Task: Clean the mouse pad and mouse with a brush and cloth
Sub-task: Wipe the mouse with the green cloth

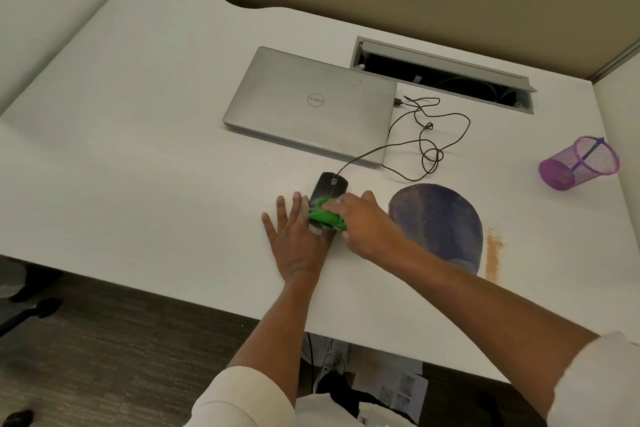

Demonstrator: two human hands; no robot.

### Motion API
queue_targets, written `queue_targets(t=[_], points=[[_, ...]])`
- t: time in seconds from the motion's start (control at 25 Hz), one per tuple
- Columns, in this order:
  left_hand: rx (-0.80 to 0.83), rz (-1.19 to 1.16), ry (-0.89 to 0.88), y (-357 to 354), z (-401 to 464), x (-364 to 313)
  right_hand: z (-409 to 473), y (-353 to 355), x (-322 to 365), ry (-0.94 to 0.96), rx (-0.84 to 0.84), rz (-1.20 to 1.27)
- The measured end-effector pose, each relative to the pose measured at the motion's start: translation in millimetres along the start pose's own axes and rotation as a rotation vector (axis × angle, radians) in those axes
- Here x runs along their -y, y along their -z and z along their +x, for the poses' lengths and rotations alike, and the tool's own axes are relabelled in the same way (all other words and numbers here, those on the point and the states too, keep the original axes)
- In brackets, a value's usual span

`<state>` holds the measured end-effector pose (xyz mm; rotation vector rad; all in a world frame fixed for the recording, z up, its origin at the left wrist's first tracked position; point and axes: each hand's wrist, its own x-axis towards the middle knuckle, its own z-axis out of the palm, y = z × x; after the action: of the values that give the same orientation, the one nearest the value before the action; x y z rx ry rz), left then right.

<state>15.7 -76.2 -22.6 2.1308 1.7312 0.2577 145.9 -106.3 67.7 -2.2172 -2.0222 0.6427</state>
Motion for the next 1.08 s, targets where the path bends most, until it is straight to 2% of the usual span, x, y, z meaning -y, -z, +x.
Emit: queue_targets(t=[0.08,0.2,0.28,0.44,0.68,0.8,0.92,1.08], points=[[0.007,0.005,-0.005,-0.5,-0.2,0.7,-5.2,5.0,-3.7,0.025,0.009,0.014],[-0.024,-0.037,0.01,1.6,-0.7,-2.0,14.7,13.0,-4.6,-0.075,-0.138,0.04],[-0.027,-0.029,0.011,2.0,-0.5,-2.9,25.0,9.2,8.8,-0.081,-0.177,-0.007],[-0.003,-0.015,0.01,1.3,-0.1,-2.6,12.7,-16.5,25.4,-0.021,-0.179,-0.125],[0.01,0.016,-0.012,0.6,-1.3,-0.3,-15.2,-7.6,-4.0,0.102,-0.035,-0.029],[-0.002,-0.025,-0.007,2.1,-1.6,-0.5,-24.1,6.3,-29.1,-0.021,-0.157,0.13],[-0.039,-0.017,-0.007,2.7,-5.1,-0.1,-15.5,23.3,-55.3,-0.21,-0.298,0.141],[-0.12,0.023,-0.08,11.3,6.2,-20.8,15.9,42.3,-74.9,-0.284,-0.212,0.052]])
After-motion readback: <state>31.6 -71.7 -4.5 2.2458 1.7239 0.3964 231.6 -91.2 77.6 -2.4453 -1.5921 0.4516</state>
